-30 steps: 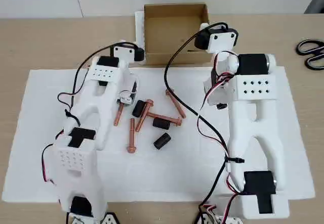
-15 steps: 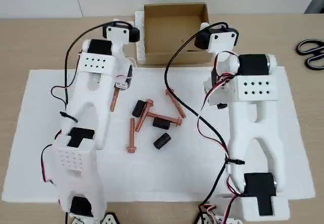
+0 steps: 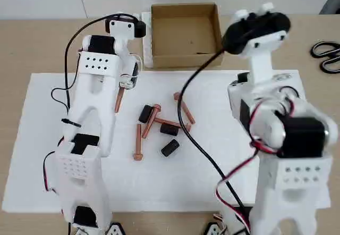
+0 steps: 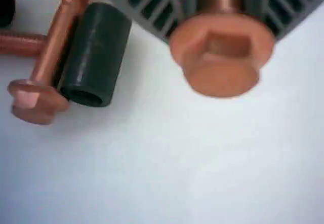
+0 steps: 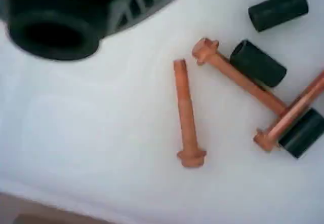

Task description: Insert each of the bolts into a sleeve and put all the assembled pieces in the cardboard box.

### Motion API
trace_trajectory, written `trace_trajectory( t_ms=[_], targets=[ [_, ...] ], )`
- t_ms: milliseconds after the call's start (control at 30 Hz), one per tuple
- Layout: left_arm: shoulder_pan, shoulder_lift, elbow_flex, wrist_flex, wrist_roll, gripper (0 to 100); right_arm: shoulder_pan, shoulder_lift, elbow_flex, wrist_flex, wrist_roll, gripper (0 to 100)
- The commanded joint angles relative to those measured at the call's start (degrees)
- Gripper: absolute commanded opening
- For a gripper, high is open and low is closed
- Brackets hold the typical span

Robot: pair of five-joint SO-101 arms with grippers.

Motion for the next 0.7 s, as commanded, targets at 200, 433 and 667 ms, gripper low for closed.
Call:
trace_trajectory(
  t_ms=[200,433,667],
  targets=[
    [0.09,-5.98,-2.51,0.88,0.18,1,0.57,-27.74,21.80,-16.75,-3.43,0.8],
    [0.18,-11.16,-2.77,0.53,5.98,1,2.42,-36.88,48.18,-36.70,2.37,0.5],
    [3.87,-11.52,-2.51,0.88,7.38,1,3.21,-40.92,53.89,-34.95,7.91,0.5]
  ],
)
